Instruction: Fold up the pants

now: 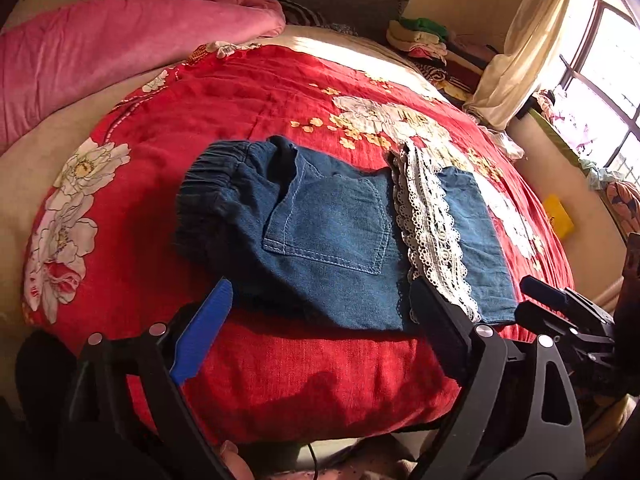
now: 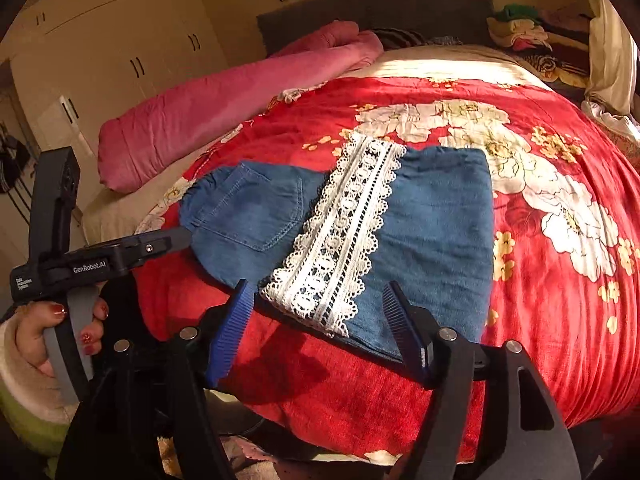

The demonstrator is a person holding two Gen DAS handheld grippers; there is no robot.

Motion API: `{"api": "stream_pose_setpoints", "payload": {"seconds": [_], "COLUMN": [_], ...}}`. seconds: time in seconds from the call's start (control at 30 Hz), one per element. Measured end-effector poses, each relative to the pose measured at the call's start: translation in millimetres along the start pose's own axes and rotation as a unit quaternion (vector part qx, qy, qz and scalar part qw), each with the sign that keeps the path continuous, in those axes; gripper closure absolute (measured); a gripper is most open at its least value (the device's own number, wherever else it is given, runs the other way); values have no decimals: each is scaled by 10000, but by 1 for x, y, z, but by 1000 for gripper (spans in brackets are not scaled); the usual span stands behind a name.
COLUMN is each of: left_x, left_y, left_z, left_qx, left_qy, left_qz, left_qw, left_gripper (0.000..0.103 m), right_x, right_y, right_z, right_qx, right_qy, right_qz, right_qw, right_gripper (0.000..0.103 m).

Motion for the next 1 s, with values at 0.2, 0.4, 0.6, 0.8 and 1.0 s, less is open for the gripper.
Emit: {"api": "stream_pose_setpoints", "payload": {"seconds": [0.2,0.4,0.6,0.8,1.0], "left_x": [3,1,-6,-12,-17], "left_y": [-4,-4,-1,4,8], "left_z": [-10,-25,-49,-70,-79], "left_qx": [76,184,400,629,769], "left_qy": [-84,-178,-291,-331,-321], "left_qz": [62,87,42,-47,-109], "left_qw": [9999,9996,9988,9975,9965], "left_gripper": [13,10,10,10,10], "right_x": [-1,-15,-40,-68,-97], "right_y": [-20,-34,-49,-60,-65], "right_z": [-9,-19,-31,-41,-56], "right_qx": [66,151,251,492,768], "right_qy": [-54,-147,-320,-406,-539], "right_qz": [124,108,44,-130,-368], "right_qw": [9999,9997,9992,9979,9949], "right_gripper": [21,16,13,11,11]}}
Point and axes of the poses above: each gripper's, at about its wrist camera, not at the fingertips, and x roughly against the way its jaws point, z to its right, y to its underside, the point moved 10 cm from there along -x, roughly the way its jaws point, and after that the axes turned 12 degrees about z, right-handed, at the moved point
